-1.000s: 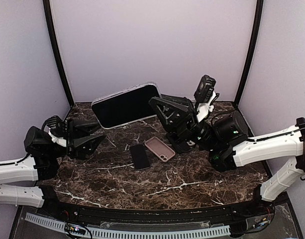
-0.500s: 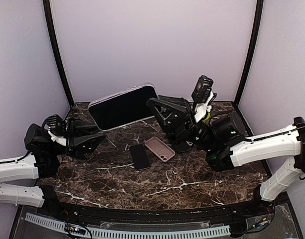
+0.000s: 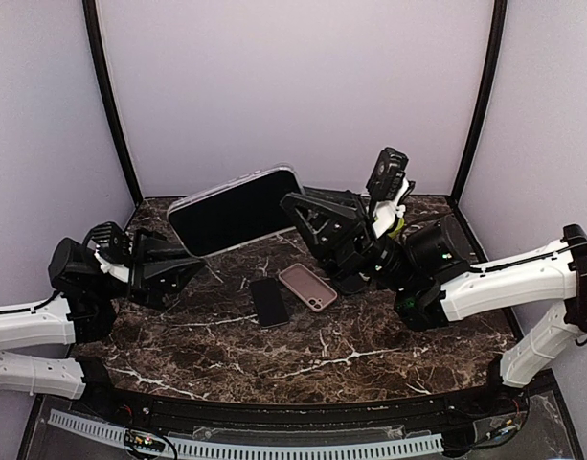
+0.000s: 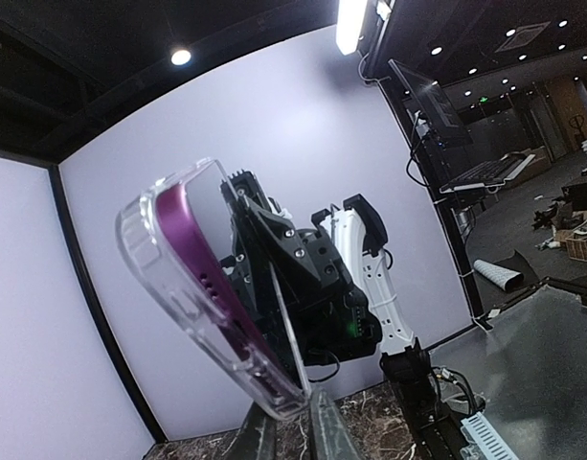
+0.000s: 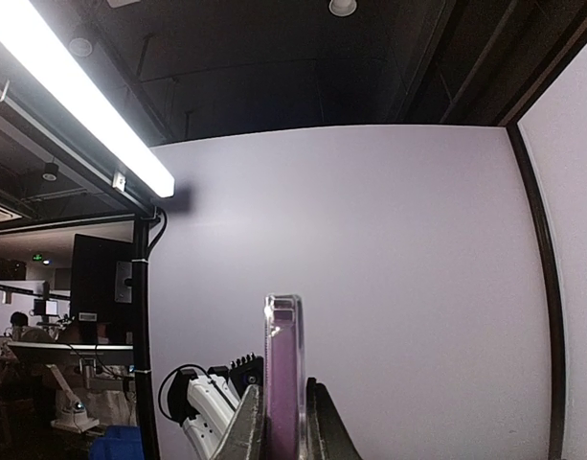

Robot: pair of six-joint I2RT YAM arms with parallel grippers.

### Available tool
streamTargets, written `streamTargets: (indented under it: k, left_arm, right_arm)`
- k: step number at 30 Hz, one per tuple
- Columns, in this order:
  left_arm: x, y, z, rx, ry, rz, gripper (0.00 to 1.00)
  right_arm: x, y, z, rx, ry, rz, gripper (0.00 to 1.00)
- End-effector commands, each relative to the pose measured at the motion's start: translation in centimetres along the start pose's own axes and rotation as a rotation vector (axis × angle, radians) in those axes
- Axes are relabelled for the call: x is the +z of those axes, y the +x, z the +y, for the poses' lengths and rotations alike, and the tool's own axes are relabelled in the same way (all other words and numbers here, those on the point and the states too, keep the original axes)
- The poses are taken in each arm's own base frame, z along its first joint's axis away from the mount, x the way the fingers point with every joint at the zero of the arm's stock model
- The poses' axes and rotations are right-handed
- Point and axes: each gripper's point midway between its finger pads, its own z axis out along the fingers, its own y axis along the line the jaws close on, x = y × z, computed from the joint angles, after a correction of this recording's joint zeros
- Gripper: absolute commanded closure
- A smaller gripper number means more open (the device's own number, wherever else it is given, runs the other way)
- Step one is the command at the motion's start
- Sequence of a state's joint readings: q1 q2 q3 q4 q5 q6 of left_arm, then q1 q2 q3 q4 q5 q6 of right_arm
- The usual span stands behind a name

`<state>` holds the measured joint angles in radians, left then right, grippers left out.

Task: Take the phone out of the phone case
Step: Remove the bottom left corner of the phone case.

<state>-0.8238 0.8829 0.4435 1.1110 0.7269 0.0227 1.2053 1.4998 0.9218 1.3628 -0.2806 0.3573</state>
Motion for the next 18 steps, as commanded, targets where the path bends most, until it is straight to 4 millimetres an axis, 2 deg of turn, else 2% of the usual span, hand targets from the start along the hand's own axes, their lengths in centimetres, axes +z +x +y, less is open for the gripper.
streamTargets:
  k: [1, 6, 14, 16, 18]
  left_arm:
    - [0.3, -1.3, -0.2, 0.061, 0.030, -0.022, 0.91]
    - [0.2, -0.9, -0.3, 0.103, 0.025, -0.007, 0.92]
    - [0.3, 0.3, 0.5, 0.138, -0.008, 0.046, 0.92]
    - [0.2, 0.4, 0.6, 0.140, -0.010, 0.050, 0.89]
    - [0.1, 0.5, 0.0, 0.144, 0.023, 0.050, 0.79]
  right_arm:
    - [0.6, -2.9, 0.3, 0.002, -0.014, -0.099, 1.00]
    - [0.5, -2.4, 0.5, 0.056, -0.025, -0.078, 1.00]
    - [-0.4, -1.2, 2.0, 0.153, -0.100, -0.026, 1.00]
    - [-0.7, -1.1, 2.1, 0.141, -0.094, -0.015, 1.00]
    - [-0.9, -1.1, 1.8, 0.124, -0.067, -0.009, 1.00]
